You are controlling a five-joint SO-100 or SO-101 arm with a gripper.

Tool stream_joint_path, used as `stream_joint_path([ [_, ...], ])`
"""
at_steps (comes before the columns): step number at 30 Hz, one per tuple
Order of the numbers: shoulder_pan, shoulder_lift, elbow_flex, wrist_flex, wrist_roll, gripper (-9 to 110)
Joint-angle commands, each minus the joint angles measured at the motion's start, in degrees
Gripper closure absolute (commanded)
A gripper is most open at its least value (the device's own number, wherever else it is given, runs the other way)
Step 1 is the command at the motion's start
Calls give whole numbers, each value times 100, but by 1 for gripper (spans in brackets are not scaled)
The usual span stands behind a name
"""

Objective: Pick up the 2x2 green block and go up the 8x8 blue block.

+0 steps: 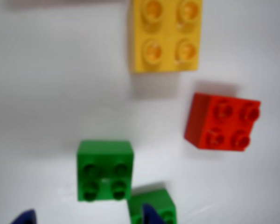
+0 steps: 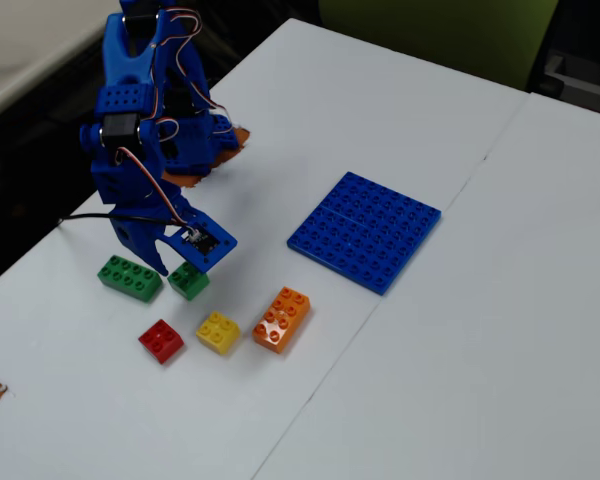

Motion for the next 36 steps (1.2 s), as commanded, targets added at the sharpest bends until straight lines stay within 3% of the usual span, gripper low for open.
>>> stream_joint_path([
  [1,97,-26,-264,-167,-141,74],
  [14,-44,-694,-264,-976,-158,73],
  [36,-167,-686,-53,-984,149,79],
])
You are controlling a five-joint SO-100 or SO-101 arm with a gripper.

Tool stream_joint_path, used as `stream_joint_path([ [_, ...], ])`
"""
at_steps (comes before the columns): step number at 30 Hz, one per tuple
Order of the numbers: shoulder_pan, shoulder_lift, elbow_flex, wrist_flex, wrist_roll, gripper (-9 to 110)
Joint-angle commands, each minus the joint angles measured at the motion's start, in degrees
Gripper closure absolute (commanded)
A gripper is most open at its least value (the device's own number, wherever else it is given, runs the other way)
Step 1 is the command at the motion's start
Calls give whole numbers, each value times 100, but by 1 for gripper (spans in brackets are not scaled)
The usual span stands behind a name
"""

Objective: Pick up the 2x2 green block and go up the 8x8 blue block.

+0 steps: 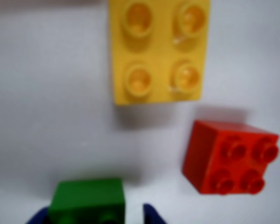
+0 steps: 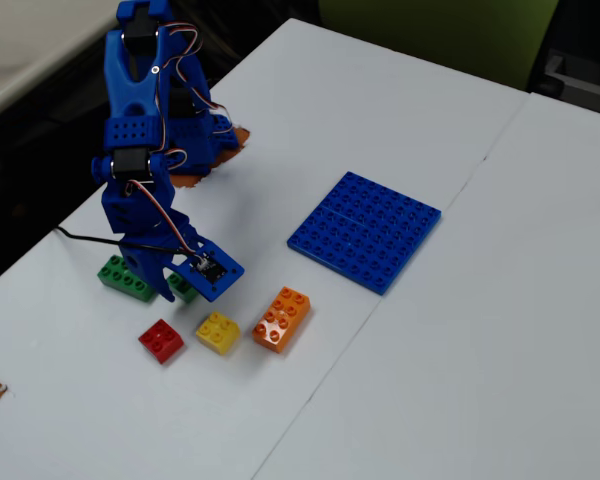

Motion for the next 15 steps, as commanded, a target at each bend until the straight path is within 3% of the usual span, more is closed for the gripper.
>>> stream_joint_path([
  [1,-35,237,44,-18,18,79],
  [15,0,606,510,-123,26,91],
])
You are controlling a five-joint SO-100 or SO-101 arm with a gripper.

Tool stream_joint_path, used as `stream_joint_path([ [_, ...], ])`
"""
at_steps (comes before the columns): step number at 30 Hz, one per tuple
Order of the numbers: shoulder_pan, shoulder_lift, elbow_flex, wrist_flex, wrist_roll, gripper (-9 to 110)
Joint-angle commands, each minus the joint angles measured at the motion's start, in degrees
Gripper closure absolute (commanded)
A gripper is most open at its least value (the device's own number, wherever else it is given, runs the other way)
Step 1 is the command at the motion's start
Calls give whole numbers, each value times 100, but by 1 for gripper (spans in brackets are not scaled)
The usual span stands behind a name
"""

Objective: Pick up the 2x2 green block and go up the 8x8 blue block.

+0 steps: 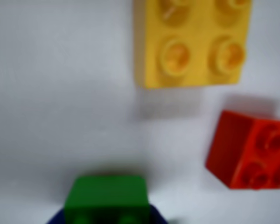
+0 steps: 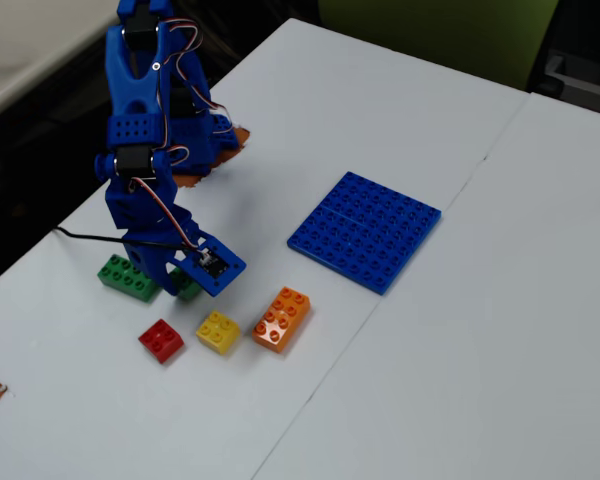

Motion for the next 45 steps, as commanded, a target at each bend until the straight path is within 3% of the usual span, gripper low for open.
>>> stream_joint_path([
  [1,0,360,0,-18,26,91],
  [5,-53,589,-35,211,123,96],
  [8,-255,888,-448,1020,413,98],
  [19,-1898,2742,-738,2979,3146,100],
  [32,-3375,4729,-826,4395,3357,100],
  [34,-3586,4579,-1494,4825,3480,100],
  [45,-4781,3691,-3955,4860,4957,101],
])
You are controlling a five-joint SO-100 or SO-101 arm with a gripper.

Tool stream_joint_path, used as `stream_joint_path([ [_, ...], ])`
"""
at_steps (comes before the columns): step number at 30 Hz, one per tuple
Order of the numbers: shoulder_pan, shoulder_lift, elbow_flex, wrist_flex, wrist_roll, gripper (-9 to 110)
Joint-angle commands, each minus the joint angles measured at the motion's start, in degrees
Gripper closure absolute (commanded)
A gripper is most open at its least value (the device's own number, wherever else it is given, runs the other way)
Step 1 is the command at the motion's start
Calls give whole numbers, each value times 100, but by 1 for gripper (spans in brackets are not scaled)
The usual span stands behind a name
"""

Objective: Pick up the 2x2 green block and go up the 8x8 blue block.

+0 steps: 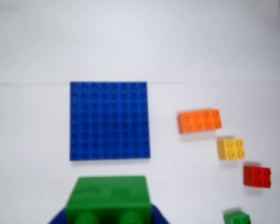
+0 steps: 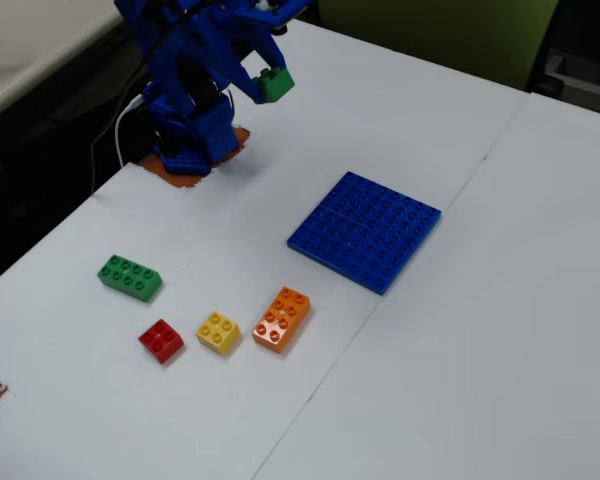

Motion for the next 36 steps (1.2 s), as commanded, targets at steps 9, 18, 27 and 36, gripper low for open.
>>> stream_joint_path([
  [9,-773,-2224,-3797,26,1608,101],
  [18,-800,-3656,-4772,0,1652,101],
  [27,-659,-4518,-4562,26,1564,101],
  [36,-844,-5142,-3929,26,1072,101],
])
